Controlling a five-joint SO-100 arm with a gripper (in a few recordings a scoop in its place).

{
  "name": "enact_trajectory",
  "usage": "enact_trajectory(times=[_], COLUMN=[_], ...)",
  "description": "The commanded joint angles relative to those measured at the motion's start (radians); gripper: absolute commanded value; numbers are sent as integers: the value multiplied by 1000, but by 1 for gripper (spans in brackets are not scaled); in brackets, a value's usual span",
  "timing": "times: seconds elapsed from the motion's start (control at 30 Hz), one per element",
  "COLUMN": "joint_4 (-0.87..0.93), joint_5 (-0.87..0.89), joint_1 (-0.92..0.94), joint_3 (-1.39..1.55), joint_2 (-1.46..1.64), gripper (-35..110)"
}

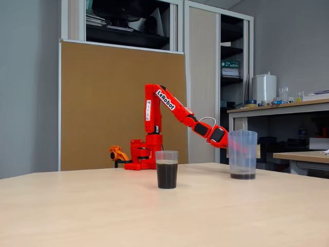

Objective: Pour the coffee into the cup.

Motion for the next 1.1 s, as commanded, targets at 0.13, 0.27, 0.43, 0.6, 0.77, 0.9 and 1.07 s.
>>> enact_trajectory(times=[0.13, 0.27, 0.43, 0.6, 0.77, 0.9, 1.07], joint_4=[-34, -32, -25, -17, 5, 29, 52], joint_5=[51, 55, 64, 77, 75, 75, 74], joint_1=[-6, -3, -2, -2, 2, 3, 9], joint_3=[15, 20, 23, 31, 48, 75, 123], joint_2=[43, 54, 75, 91, 127, 181, 258], gripper=[14, 15, 15, 15, 15, 15, 15])
